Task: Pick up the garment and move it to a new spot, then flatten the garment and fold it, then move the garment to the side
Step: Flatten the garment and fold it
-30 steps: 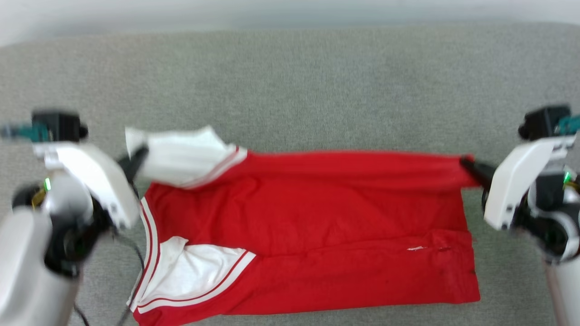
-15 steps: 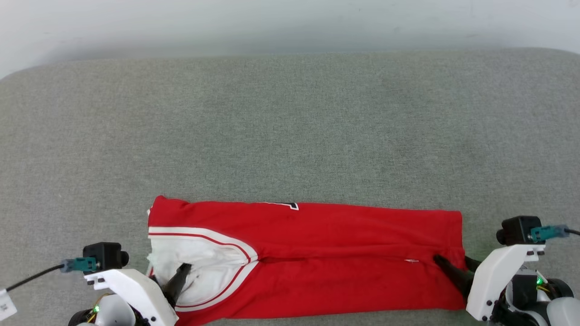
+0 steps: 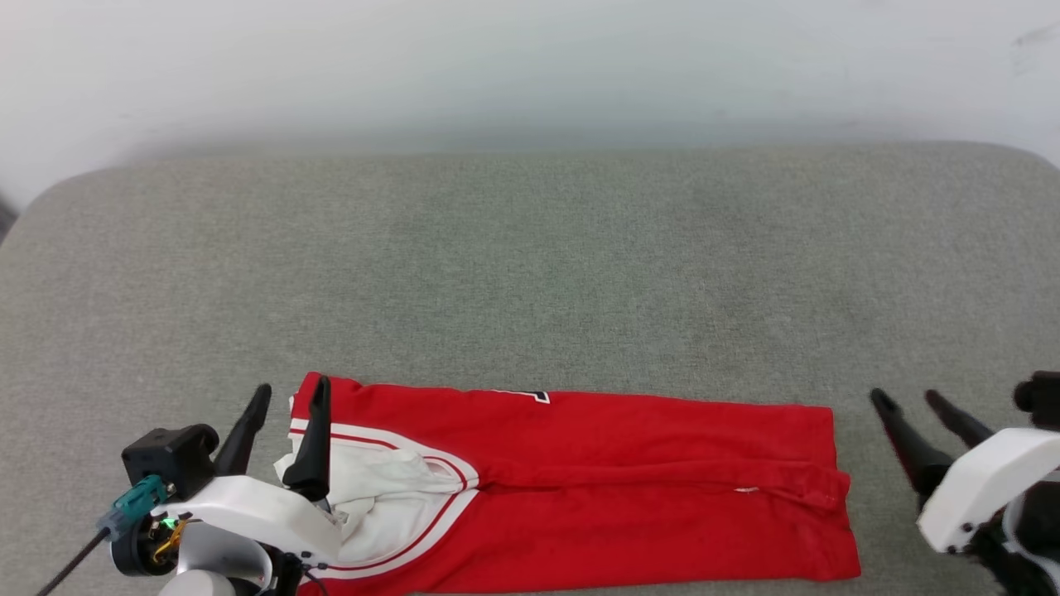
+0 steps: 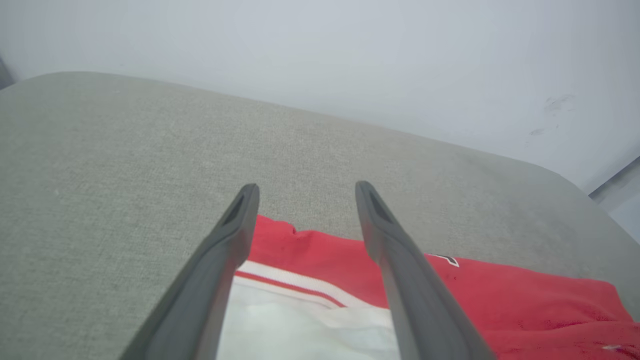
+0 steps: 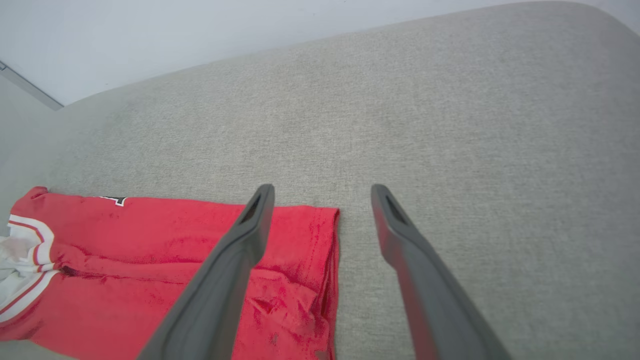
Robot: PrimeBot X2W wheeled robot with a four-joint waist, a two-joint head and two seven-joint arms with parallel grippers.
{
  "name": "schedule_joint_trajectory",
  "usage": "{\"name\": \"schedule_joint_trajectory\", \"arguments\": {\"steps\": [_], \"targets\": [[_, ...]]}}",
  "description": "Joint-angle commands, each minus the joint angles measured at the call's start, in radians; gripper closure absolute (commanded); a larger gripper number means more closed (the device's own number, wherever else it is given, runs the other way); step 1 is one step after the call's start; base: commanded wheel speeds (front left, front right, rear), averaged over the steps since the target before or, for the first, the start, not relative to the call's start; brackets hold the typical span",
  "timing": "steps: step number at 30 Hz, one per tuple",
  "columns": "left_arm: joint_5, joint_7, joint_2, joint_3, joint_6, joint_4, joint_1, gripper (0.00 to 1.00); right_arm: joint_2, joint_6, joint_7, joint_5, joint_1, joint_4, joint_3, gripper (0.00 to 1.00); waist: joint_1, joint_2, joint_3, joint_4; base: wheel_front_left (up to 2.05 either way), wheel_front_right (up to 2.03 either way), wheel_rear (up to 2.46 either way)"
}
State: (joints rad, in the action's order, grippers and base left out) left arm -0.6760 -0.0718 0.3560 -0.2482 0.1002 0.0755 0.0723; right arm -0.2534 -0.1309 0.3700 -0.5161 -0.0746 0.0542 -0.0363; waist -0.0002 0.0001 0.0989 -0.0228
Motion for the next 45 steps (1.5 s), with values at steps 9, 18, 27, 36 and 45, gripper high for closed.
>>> {"name": "schedule_joint_trajectory", "arguments": {"steps": [9,18,27,36,45], "targets": [[0.135,-0.113,-0.008,-0.023,0.077,-0.086,0.024,0.00,-0.065,0.000,0.230,0.021,0.005,0.020,-0.114,0.00,0.0002,-0.0001,-0.035,0.065,0.00,0.00,0.00],[0.202,-0.110,-0.014,-0.078,0.102,-0.160,0.044,0.00,-0.008,0.000,0.356,0.004,-0.007,0.129,-0.089,0.00,0.0002,-0.0001,-0.004,0.136,0.00,0.00,0.00],[0.223,-0.095,-0.018,-0.107,0.111,-0.182,0.056,0.00,0.036,0.000,0.395,-0.051,-0.039,0.328,-0.001,0.00,0.0002,-0.0001,0.026,0.169,0.00,0.00,0.00],[0.230,-0.086,0.000,-0.108,0.120,-0.186,0.046,0.00,-0.031,0.000,0.355,-0.098,-0.105,0.295,0.067,1.00,0.0002,-0.0001,0.018,0.138,0.00,0.00,0.00],[0.237,-0.074,0.013,-0.102,0.145,-0.196,0.029,0.00,-0.114,0.000,0.366,-0.086,-0.133,0.251,0.009,1.00,0.0002,-0.0001,0.001,0.078,0.00,0.00,0.00]]}}
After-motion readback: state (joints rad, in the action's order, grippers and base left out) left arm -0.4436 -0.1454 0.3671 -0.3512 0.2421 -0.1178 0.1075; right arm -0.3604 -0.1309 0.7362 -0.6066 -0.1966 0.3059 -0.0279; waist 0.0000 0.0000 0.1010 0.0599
